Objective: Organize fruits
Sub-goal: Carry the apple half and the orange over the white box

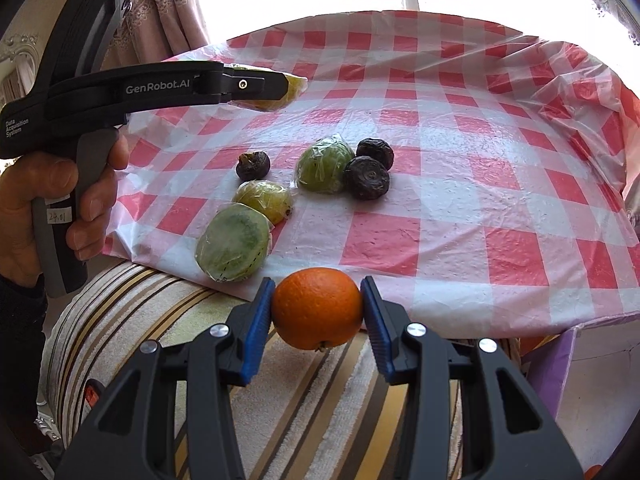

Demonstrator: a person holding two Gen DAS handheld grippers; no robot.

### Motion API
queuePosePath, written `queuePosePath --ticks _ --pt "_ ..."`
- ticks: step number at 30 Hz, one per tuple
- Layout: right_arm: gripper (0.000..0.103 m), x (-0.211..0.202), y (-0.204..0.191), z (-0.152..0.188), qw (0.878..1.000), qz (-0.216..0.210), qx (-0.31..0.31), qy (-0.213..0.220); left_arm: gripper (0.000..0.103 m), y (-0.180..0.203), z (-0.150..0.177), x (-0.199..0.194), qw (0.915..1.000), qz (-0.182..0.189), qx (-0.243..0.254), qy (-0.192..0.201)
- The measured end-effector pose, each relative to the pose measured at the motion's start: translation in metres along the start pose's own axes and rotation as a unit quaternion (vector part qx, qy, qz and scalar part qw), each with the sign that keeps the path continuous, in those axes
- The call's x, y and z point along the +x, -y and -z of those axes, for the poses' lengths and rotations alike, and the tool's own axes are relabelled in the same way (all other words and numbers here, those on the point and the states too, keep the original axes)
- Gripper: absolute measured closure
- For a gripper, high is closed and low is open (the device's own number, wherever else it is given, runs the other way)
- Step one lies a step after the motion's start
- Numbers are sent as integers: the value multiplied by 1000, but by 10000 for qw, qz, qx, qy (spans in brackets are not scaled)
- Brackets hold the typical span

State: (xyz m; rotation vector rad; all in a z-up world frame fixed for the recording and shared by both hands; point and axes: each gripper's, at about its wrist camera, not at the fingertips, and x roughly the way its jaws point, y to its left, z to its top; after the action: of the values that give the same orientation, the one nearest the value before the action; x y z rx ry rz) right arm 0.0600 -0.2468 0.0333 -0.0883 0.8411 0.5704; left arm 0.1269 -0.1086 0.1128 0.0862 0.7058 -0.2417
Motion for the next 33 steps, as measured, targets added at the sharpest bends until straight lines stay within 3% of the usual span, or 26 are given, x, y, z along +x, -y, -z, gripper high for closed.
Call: queuePosePath --ticks 9,18,33 --pt "59 -29 37 13 9987 308 367 160 44 46 -6 6 9988 247 407 -134" --pt "59 -67 94 35 9907 954 909 334 44 102 -11 16 9939 613 859 -332" --pt "59 -100 176 73 9668 1902 1672 341 44 208 2 42 9737 1111 1811 -827"
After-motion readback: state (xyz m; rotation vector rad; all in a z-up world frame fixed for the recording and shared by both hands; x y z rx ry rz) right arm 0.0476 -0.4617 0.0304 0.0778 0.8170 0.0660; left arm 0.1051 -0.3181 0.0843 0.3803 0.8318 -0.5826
